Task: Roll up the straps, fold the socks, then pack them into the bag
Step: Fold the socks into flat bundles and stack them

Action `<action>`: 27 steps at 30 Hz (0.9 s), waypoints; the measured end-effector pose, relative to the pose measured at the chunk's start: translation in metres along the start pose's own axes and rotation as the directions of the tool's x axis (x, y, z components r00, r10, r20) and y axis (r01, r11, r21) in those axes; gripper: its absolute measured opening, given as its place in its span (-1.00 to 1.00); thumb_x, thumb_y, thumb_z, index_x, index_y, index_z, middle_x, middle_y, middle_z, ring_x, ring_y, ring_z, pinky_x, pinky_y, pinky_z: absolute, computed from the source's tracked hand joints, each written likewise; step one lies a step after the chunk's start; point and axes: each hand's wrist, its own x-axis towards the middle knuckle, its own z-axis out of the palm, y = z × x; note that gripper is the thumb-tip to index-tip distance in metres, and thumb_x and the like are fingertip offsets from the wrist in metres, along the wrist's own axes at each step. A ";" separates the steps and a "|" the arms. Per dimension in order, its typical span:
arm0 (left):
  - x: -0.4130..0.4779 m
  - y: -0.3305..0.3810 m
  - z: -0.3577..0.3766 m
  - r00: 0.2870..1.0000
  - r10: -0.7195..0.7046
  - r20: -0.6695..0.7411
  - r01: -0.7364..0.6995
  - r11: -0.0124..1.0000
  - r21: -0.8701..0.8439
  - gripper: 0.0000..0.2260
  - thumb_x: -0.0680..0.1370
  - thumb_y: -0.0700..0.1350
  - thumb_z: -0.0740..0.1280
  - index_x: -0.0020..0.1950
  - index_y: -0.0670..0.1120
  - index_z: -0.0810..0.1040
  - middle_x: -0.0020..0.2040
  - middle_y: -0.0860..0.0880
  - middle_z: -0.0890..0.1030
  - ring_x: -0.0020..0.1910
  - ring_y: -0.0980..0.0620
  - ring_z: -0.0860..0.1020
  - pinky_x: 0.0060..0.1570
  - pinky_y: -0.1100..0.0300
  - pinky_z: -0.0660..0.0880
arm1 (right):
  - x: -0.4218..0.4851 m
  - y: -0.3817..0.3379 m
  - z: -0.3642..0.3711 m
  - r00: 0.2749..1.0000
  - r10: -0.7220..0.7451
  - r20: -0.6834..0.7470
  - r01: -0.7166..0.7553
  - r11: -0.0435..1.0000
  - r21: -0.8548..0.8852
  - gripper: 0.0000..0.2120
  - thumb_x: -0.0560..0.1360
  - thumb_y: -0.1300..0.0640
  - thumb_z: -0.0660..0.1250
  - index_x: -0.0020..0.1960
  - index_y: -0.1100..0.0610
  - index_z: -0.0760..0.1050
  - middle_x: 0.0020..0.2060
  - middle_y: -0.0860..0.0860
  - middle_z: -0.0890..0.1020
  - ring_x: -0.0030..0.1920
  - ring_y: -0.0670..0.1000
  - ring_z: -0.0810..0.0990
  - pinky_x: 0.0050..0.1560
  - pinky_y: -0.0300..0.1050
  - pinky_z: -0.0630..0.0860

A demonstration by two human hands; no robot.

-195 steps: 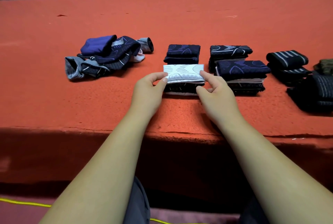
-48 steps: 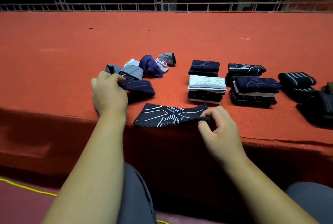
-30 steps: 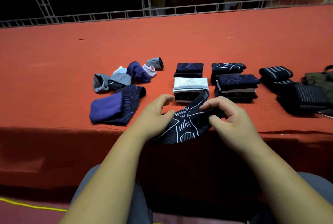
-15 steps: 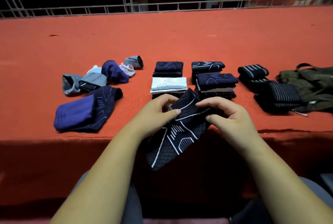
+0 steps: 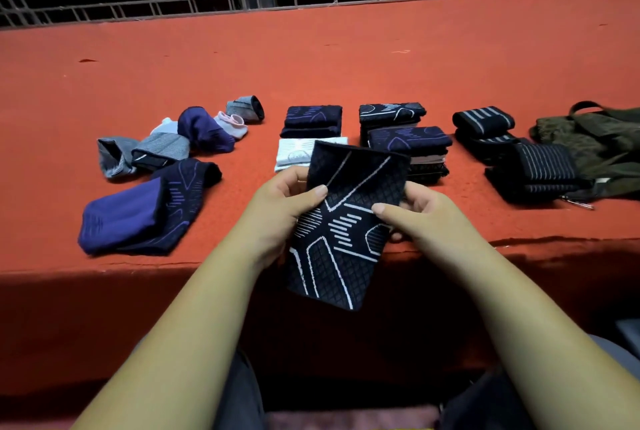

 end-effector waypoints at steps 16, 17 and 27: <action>0.001 -0.006 -0.026 0.999 -0.029 -0.020 0.029 0.999 -0.015 -0.79 0.59 -0.29 0.41 0.20 -0.13 0.66 0.12 -0.17 0.71 -0.04 -0.04 0.67 0.06 0.03 0.60 | 0.016 0.007 0.006 0.998 -0.023 -0.053 0.021 0.999 -0.049 -0.90 0.62 0.21 0.43 0.10 0.07 0.67 -0.25 0.10 0.68 -0.30 -0.03 0.57 -0.23 -0.15 0.54; 0.001 -0.006 -0.027 1.000 -0.026 -0.015 0.026 1.000 -0.017 -0.78 0.60 -0.31 0.39 0.21 -0.12 0.66 0.11 -0.15 0.71 -0.06 -0.02 0.67 0.05 0.05 0.60 | 0.016 0.007 0.007 0.998 -0.017 -0.053 0.015 0.999 -0.034 -0.86 0.62 0.24 0.41 0.12 0.06 0.67 -0.23 0.13 0.69 -0.28 0.00 0.59 -0.20 -0.13 0.56; 0.000 -0.003 -0.023 0.998 -0.052 -0.027 0.052 0.998 -0.019 -0.72 0.57 -0.41 0.33 0.01 -0.10 0.75 0.02 -0.19 0.69 -0.01 -0.10 0.61 -0.05 0.16 0.62 | 0.011 -0.002 0.005 0.999 0.044 -0.022 -0.042 0.996 0.082 -0.59 0.57 0.39 0.21 0.11 0.04 0.74 -0.09 0.12 0.72 -0.15 0.07 0.59 -0.11 -0.09 0.51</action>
